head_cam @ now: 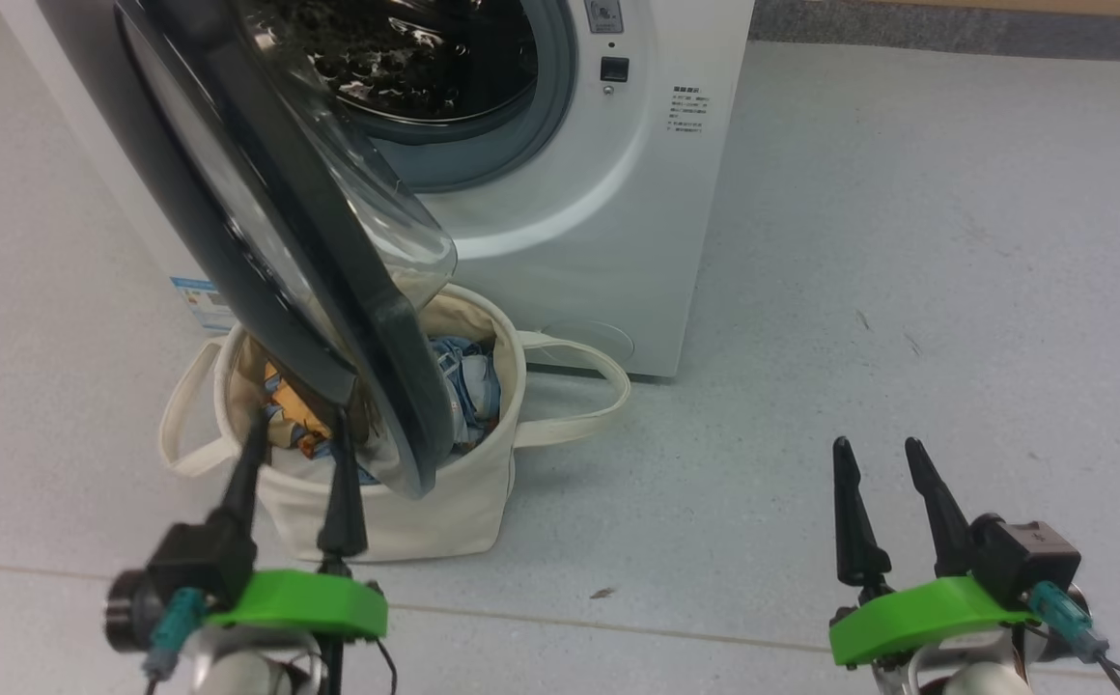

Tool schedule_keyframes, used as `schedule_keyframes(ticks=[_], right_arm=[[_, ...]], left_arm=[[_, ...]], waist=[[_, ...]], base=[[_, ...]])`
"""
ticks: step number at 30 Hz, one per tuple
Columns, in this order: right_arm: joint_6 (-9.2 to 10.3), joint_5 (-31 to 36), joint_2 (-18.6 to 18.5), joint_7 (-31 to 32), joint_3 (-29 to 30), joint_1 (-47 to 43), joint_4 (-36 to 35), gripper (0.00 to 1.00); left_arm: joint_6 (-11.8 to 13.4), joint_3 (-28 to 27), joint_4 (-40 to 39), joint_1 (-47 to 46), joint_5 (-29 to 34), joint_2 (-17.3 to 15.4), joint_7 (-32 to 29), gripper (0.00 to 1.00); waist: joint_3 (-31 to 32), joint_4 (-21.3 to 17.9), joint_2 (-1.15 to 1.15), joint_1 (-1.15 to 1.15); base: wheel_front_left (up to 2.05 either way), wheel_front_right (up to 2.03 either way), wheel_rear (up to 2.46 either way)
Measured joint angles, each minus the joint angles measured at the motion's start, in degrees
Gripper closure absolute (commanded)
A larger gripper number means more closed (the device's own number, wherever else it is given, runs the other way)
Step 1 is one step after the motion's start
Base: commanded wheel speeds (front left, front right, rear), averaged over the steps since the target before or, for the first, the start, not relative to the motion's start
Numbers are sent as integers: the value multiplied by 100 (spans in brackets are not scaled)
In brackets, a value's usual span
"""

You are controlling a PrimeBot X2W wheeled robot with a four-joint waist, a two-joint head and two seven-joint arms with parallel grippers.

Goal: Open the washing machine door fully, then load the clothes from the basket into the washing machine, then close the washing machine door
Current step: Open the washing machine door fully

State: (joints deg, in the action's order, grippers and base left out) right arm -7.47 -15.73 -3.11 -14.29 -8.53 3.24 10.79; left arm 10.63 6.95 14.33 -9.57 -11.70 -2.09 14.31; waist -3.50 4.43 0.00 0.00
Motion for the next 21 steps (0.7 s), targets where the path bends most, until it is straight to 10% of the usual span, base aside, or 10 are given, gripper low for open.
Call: schedule_keyframes(ticks=[9,19,20,21], right_arm=[[0,0,3,0,-8,10,51,0],[0,-60,4,0,-126,124,133,0],[0,-63,4,0,-138,144,134,0],[0,-78,4,0,-146,155,133,0]], left_arm=[[-5,8,-1553,-4,103,-5,40,0],[-5,1359,-1471,-407,42,-20,43,0],[-5,1459,-1400,-460,31,-21,43,3],[-5,1551,-1337,-513,15,-21,43,53]], waist=[[17,-3,0,0],[-11,-174,0,0],[-30,-199,0,0],[-53,-221,0,0]], base=[[0,0,0],[0,0,0],[0,0,0],[0,0,0]])
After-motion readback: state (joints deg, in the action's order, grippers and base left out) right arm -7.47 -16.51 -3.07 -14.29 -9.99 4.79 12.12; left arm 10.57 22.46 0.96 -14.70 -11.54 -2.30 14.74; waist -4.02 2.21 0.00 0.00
